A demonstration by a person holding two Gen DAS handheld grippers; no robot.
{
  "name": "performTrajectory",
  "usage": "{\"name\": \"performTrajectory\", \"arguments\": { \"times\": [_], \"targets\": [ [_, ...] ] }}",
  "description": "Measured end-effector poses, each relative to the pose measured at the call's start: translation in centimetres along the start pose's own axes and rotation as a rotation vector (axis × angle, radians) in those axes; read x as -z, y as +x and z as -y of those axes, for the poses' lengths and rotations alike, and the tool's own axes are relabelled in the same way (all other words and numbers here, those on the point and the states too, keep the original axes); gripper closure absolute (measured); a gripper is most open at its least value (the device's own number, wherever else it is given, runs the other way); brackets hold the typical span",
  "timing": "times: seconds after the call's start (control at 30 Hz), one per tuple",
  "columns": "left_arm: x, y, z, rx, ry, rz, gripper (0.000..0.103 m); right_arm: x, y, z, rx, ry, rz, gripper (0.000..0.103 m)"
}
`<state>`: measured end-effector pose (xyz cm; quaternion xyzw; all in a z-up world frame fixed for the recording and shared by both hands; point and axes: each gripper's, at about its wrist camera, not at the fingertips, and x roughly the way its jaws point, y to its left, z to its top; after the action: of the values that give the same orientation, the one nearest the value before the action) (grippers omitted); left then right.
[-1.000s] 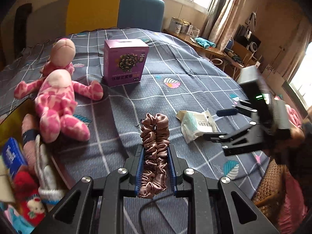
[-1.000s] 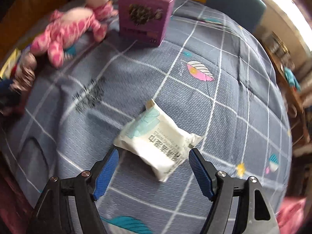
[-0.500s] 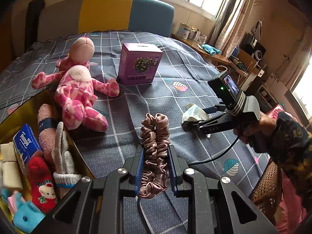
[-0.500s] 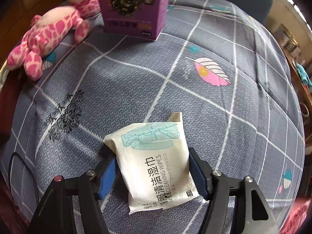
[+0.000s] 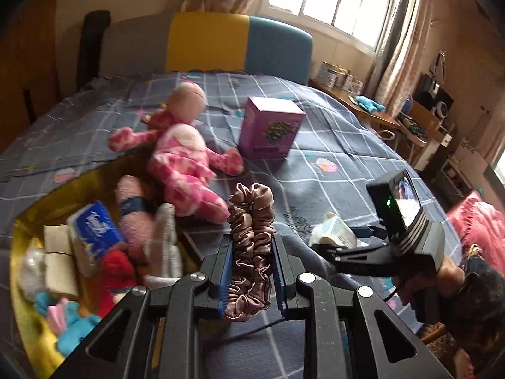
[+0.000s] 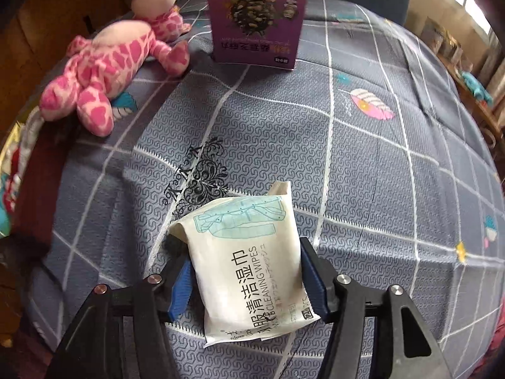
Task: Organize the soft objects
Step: 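Grasp the brown satin scrunchie with the left gripper while the right grasps the wipes pack, then carry the scrunchie into the gold tray and release it with the left gripper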
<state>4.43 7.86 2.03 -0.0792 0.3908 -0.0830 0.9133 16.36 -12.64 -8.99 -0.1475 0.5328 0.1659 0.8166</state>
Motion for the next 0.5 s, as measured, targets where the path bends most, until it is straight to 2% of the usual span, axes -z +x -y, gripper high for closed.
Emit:
{"name": "performTrajectory", "arguments": {
  "times": [0.17, 0.5],
  "targets": [
    [0.5, -1.6, -0.7, -0.065, 0.015, 0.052, 0.080, 0.4, 0.2, 0.2, -0.016, 0.032, 0.021, 0.044],
    [1.9, -3.5, -3.1, -0.108, -0.022, 0.076, 0.080, 0.5, 0.4, 0.3, -0.022, 0.045, 0.041, 0.043]
  ]
}}
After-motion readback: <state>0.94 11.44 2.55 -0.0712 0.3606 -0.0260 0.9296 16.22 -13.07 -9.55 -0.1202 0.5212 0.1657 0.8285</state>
